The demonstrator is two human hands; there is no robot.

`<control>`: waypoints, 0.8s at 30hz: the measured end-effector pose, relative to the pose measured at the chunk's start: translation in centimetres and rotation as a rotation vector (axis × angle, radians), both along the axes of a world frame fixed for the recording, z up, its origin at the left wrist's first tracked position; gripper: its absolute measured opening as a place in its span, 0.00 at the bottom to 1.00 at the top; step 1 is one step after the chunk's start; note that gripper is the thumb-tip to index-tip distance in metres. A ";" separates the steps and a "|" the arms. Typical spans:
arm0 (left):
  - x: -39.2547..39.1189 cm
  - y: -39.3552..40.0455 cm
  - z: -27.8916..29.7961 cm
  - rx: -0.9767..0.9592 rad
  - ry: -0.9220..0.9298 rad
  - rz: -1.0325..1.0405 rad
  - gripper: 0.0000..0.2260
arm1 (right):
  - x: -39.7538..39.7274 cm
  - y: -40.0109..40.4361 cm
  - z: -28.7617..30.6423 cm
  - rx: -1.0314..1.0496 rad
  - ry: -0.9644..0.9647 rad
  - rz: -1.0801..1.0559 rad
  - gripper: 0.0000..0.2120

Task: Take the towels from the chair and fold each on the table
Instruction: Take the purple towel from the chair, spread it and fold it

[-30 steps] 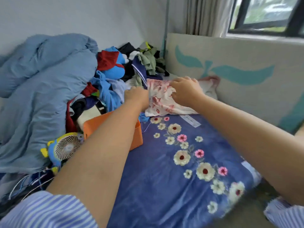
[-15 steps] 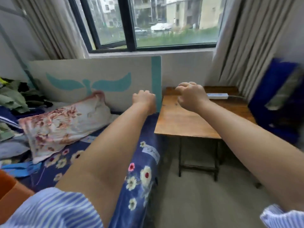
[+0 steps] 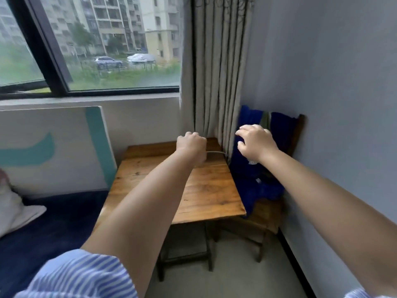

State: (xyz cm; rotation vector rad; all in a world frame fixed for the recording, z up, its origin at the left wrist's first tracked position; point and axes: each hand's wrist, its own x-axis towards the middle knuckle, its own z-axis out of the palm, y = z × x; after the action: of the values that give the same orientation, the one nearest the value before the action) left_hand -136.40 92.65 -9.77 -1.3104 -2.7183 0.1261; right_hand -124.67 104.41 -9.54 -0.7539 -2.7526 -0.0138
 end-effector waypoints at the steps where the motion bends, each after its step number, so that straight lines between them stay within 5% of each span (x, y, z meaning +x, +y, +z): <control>1: 0.1 2.3 0.1 0.000 0.007 -0.029 0.16 | 0.4 2.3 -0.1 0.003 -0.008 -0.030 0.17; 24: -10.9 47.4 -1.1 -0.003 -0.141 -0.377 0.09 | -4.3 42.5 -6.0 -0.182 0.067 -0.461 0.11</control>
State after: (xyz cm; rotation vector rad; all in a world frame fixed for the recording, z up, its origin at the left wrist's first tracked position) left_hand -147.32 140.01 -10.87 -1.8670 -2.5180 0.0015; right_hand -129.02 146.86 -15.57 -1.3943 -2.4791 0.1649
